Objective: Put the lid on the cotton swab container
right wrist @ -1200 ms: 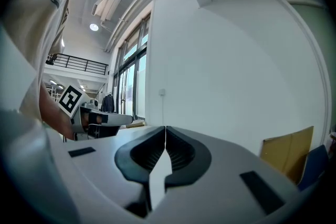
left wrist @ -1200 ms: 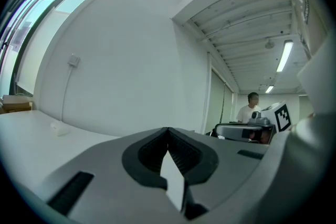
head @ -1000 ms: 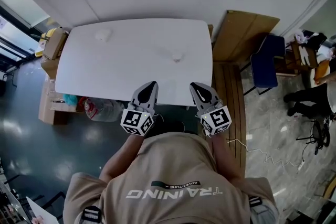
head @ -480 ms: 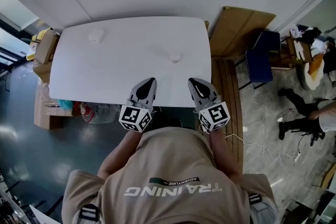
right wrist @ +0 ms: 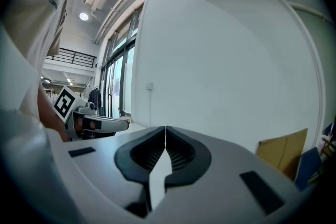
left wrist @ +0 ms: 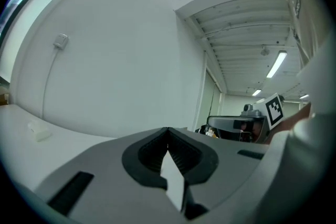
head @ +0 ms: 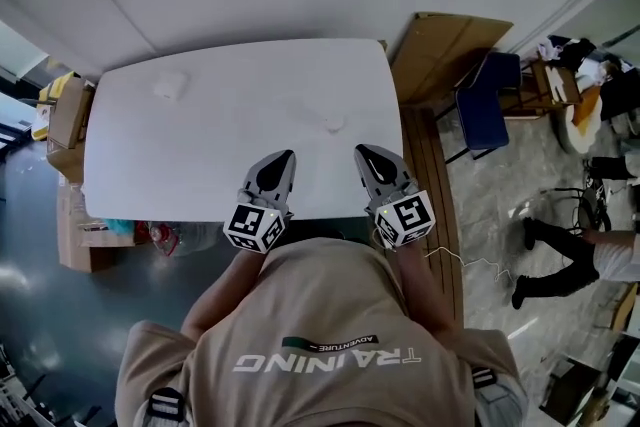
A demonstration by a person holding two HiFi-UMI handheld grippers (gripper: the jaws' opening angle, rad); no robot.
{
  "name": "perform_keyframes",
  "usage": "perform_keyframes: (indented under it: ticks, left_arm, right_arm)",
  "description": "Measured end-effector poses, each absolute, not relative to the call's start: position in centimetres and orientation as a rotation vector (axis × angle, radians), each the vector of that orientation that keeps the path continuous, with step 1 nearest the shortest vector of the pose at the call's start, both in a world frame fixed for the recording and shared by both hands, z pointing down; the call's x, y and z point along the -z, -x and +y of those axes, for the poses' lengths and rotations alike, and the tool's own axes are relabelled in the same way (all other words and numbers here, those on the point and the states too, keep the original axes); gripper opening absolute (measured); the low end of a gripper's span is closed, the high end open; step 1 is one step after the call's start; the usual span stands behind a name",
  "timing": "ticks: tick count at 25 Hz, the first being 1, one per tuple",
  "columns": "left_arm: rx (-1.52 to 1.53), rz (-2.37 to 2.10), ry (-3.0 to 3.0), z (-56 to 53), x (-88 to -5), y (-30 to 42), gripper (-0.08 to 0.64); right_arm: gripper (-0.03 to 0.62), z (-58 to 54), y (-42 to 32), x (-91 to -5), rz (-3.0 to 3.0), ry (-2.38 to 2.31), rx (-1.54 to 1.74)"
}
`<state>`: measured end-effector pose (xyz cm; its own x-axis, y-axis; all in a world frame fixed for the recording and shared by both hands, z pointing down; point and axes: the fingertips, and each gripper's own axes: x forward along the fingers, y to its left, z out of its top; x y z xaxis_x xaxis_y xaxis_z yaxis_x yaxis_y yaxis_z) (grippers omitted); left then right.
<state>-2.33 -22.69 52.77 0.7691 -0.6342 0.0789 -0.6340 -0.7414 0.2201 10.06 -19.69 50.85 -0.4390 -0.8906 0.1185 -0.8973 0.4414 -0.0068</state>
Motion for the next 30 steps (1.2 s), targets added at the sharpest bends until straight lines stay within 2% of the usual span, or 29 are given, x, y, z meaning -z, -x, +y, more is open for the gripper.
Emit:
perform_keyframes:
  ticks: [12, 30]
  left_arm:
    - [0.025, -0.857, -2.726, -25.5, -54.3, 2.1, 0.012]
    - [0.011, -0.969, -2.690, -29.0, -53.7, 0.4, 0.012]
  right_arm:
    - [0.018, -21.6, -9.5, -52.1, -2.478, -1.688, -0.160]
    - [0.018, -28.5, -11.3, -52.4, -2.554, -1.529, -0.162]
